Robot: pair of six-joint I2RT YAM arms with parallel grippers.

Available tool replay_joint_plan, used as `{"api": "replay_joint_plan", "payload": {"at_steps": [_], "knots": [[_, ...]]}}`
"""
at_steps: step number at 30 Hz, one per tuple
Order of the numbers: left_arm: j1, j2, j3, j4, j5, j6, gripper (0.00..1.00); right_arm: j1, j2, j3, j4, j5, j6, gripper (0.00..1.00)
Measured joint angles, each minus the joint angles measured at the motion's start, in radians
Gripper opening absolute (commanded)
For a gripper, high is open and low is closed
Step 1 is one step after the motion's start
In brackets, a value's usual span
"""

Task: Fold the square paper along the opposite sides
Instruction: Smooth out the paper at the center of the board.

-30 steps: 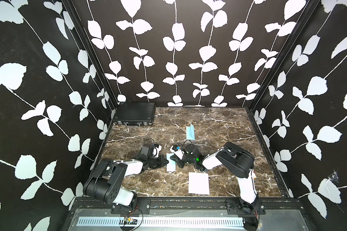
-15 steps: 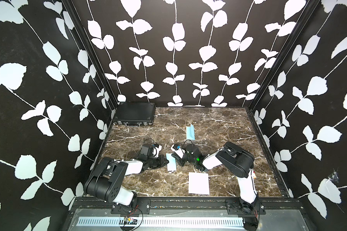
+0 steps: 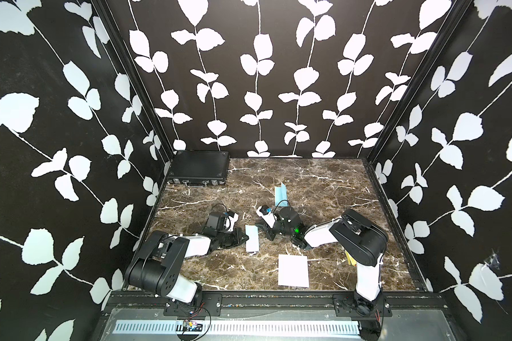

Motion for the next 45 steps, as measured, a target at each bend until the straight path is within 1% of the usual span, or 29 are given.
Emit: {"api": "replay_joint_plan", "payload": {"at_steps": [4, 7, 14, 17, 26, 41, 45], "knots": [[0.002, 0.013, 0.011, 0.003, 0.001, 0.007, 0.0, 0.029, 0.024, -0.004, 0.0, -0.031, 0.006, 0.09], [0.009, 0.023, 0.021, 0.002, 0.003, 0.016, 0.0, 0.044, 0.042, -0.037, -0.001, -0.04, 0.006, 0.09], [0.023, 0.039, 0.028, 0.005, 0.023, 0.023, 0.0, 0.056, 0.046, -0.1, 0.048, -0.03, -0.003, 0.08], [0.024, 0.04, 0.028, 0.006, 0.026, 0.024, 0.0, 0.068, 0.04, -0.121, 0.071, -0.008, -0.008, 0.08], [0.027, 0.042, 0.028, 0.007, 0.031, 0.026, 0.0, 0.13, -0.008, -0.176, 0.069, 0.074, -0.034, 0.09], [0.03, 0.048, 0.029, 0.011, 0.039, 0.031, 0.0, 0.174, -0.098, -0.217, -0.046, 0.126, -0.054, 0.08], [0.031, 0.056, 0.036, 0.013, 0.045, 0.033, 0.0, 0.179, -0.17, -0.264, -0.099, 0.116, -0.046, 0.09]]}}
